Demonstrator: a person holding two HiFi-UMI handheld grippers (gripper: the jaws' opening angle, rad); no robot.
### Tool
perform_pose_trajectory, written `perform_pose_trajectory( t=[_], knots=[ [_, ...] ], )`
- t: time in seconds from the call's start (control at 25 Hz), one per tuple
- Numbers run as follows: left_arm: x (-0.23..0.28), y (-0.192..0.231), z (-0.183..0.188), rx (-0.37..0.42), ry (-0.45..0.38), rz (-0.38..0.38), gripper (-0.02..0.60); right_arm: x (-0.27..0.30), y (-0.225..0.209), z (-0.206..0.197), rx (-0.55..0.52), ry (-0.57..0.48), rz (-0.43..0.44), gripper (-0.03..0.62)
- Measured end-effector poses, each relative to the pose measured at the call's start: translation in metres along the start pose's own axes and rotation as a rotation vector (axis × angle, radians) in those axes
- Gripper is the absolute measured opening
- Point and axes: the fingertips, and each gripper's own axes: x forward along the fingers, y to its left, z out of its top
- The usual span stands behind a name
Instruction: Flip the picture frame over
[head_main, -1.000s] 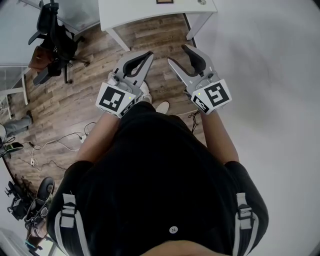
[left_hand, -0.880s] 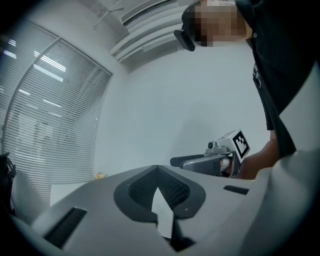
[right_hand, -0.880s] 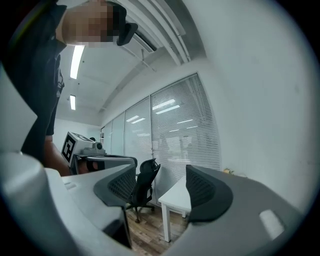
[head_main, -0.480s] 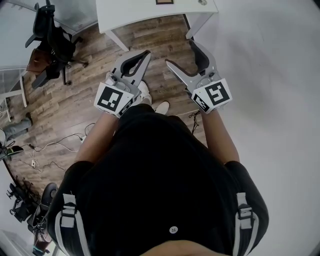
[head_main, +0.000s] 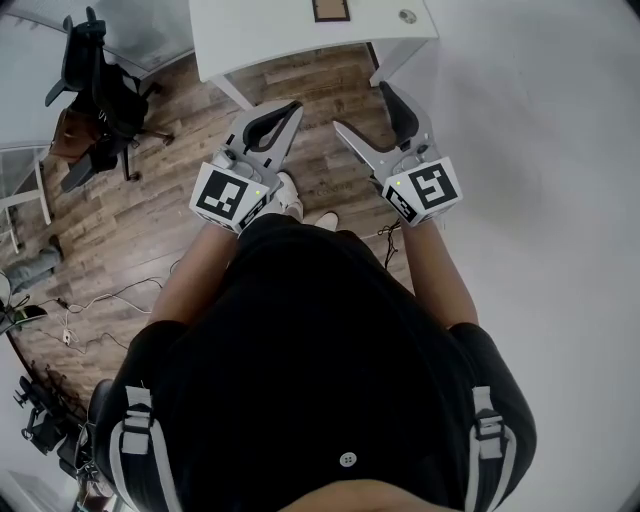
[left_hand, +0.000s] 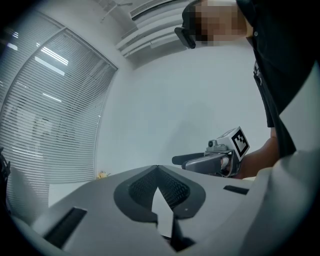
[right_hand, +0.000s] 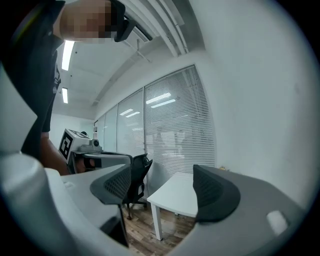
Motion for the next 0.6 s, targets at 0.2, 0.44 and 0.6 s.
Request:
perform_pose_trajectory(
  t=[0.2,0.44,0.6],
  knots=[
    [0.008,0.030,0.003,-0.007,-0.005,-0.021,0.006,0.031,-0.009,0.003,-0.005,0.013,-0.014,0.387],
    [0.017,0.069,0.002,-0.016,-0.016,-0.046,0.006,0.069,-0.015,0.004,-0.015,0.029,-0.027,0.387],
    [0.019,0.091,0.000,-0.028,-0.010,-0.062,0.006,0.089,-0.017,0.004,-0.011,0.036,-0.041,0.387]
  ],
)
